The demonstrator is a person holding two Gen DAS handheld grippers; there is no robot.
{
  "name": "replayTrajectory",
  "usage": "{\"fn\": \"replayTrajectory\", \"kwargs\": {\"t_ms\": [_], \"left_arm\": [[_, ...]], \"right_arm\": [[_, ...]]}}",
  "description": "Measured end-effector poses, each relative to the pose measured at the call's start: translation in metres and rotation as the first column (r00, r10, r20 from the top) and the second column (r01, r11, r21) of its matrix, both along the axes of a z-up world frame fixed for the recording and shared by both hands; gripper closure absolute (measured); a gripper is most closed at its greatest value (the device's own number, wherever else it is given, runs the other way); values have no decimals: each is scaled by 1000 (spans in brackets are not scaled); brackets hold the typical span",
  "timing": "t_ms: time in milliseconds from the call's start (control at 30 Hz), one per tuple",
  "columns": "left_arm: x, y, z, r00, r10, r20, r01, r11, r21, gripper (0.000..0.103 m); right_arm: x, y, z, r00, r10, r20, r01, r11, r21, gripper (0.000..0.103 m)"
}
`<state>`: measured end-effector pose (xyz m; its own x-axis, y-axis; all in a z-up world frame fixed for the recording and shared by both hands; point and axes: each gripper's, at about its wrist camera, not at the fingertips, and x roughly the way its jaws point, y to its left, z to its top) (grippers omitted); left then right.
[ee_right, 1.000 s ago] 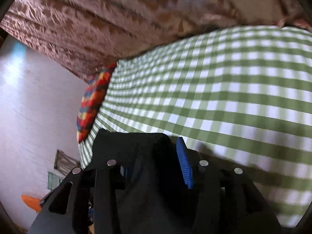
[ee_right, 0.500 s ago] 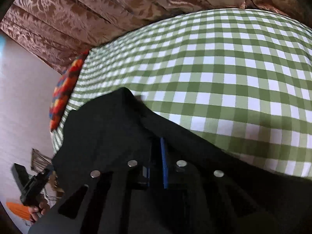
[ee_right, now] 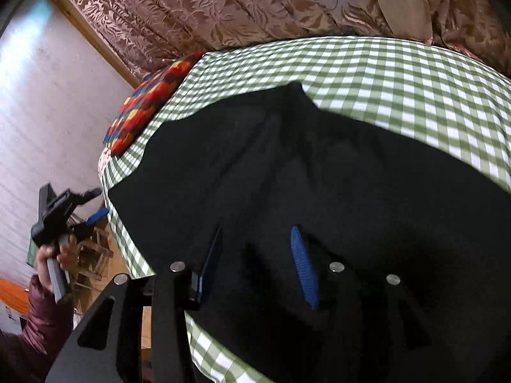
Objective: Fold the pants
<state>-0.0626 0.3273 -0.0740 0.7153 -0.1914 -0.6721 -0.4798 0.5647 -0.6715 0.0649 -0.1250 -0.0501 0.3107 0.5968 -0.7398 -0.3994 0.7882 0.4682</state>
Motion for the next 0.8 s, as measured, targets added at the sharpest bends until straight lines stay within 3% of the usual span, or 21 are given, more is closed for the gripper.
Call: {"fn": "replayTrajectory", "kwargs": {"t_ms": [167, 200, 233, 267, 333, 467, 567, 667, 733, 800], "left_arm": [[34, -17, -13, 998, -39, -55, 41, 999, 32, 44], [38, -19, -16, 997, -43, -63, 46, 998, 39, 50], [40, -20, -18, 996, -44, -74, 48, 997, 53, 70], [45, -24, -20, 994, -54, -91, 61, 995, 76, 73], [47, -26, -19, 995, -60, -84, 68, 992, 103, 90], [36, -30, 10, 999, -42, -15, 43, 987, 154, 92], [36, -33, 15, 996, -20, -90, 41, 973, 229, 92], [47, -26, -15, 978, 15, -206, 47, 956, 288, 96], [45, -20, -24, 980, 24, -198, 31, 963, 269, 96], [46, -23, -20, 979, 19, -204, 43, 954, 298, 96]], "right_arm": [[-9, -2, -7, 1000, -10, -27, 10, 1000, 9, 51], [-11, -4, -9, 999, -11, -32, 11, 1000, 6, 51], [-12, -5, -10, 999, -13, -33, 13, 1000, 2, 51], [-12, -6, -12, 999, -13, -35, 13, 1000, 4, 51], [-12, -8, -16, 999, -17, -39, 17, 1000, 11, 51], [-10, -13, -21, 998, -19, -55, 21, 999, 39, 51], [-10, -15, -27, 998, -28, -61, 31, 998, 58, 51], [-13, -15, -27, 999, -18, -40, 20, 998, 54, 51], [-14, -16, -26, 999, -18, -38, 20, 998, 57, 51], [-15, -20, -23, 999, -23, -48, 26, 997, 70, 51]]}}
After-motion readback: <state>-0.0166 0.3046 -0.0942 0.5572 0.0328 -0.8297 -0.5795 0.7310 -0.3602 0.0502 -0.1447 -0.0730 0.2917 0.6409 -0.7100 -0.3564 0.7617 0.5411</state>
